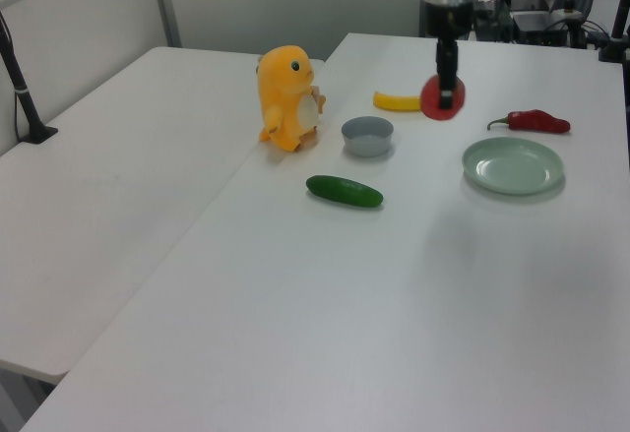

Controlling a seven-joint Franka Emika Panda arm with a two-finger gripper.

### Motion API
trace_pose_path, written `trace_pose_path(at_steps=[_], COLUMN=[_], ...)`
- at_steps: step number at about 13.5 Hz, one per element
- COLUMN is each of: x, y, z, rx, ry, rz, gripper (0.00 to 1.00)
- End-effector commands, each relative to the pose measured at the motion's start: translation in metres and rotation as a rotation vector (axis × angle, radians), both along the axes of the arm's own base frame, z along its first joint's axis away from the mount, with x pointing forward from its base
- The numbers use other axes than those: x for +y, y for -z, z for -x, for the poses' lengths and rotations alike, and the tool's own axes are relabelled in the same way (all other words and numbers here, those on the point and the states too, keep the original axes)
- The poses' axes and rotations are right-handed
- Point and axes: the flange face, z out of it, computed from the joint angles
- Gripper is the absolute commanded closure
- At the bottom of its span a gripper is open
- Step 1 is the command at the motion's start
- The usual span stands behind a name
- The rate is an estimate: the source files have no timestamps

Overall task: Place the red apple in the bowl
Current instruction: 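Lift the apple and carry it toward the small grey bowl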

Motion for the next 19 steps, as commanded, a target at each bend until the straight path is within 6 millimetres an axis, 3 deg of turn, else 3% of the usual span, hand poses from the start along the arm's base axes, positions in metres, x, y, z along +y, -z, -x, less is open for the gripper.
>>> trace_pose_path(at_steps=[1, 3, 9, 15, 19], x=[-0.032, -0.048, -0.078, -0.113, -0.118], y=[0.001, 0.008, 0.075, 0.12, 0.151], z=[-0.049, -0.072, -0.119, -0.136, -0.139], rx=[-0.026, -0.111, -0.272, -0.335, -0.317], ry=[0.081, 0.114, 0.182, 0.231, 0.221], rz=[-0.046, -0.055, -0.055, -0.03, -0.001], gripper=[0.81, 0.8, 0.79, 0.78, 0.75])
